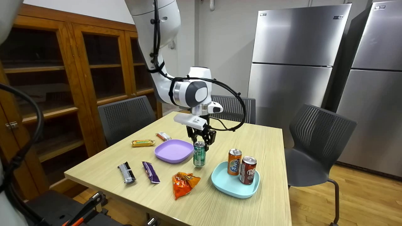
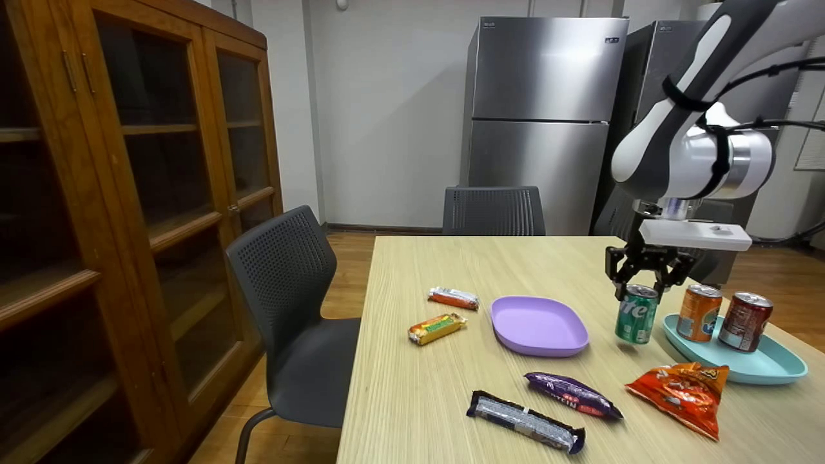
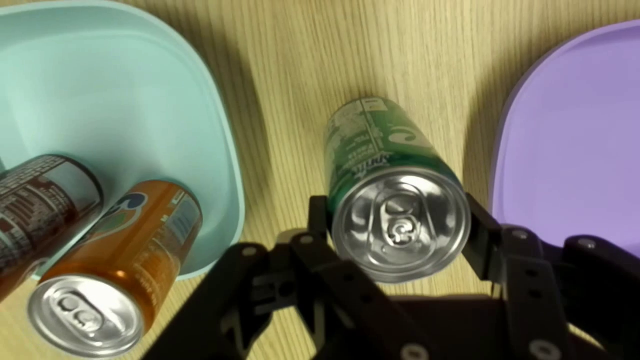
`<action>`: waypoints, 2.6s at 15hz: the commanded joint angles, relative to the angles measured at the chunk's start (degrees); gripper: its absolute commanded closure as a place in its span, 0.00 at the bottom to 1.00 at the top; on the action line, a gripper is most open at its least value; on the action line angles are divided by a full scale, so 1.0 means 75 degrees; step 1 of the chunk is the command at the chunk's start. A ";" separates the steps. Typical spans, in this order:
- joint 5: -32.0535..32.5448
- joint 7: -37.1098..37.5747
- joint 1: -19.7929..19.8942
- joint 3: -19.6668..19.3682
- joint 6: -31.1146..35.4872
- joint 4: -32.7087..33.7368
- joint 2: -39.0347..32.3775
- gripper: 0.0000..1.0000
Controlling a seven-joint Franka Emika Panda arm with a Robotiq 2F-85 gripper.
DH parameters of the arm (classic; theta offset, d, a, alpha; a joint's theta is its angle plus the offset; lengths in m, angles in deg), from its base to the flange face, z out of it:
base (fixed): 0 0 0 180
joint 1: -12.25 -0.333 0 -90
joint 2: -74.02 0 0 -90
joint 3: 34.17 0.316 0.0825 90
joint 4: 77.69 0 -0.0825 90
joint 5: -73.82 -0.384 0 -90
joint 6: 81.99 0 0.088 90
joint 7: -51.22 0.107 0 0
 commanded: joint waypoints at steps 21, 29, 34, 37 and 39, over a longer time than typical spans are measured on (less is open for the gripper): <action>-0.0726 -0.1163 0.1419 -0.0368 0.0227 -0.1450 0.1544 0.62; -0.1214 -0.1236 0.1680 -0.0318 0.0585 -0.1049 0.1066 0.62; -0.1148 -0.1071 0.1679 -0.0333 0.0754 -0.0750 0.0633 0.62; -0.1128 -0.1042 0.1695 -0.0303 0.0751 -0.0544 0.0357 0.62; -0.1118 -0.1055 0.1716 -0.0274 0.0709 -0.0393 0.0186 0.62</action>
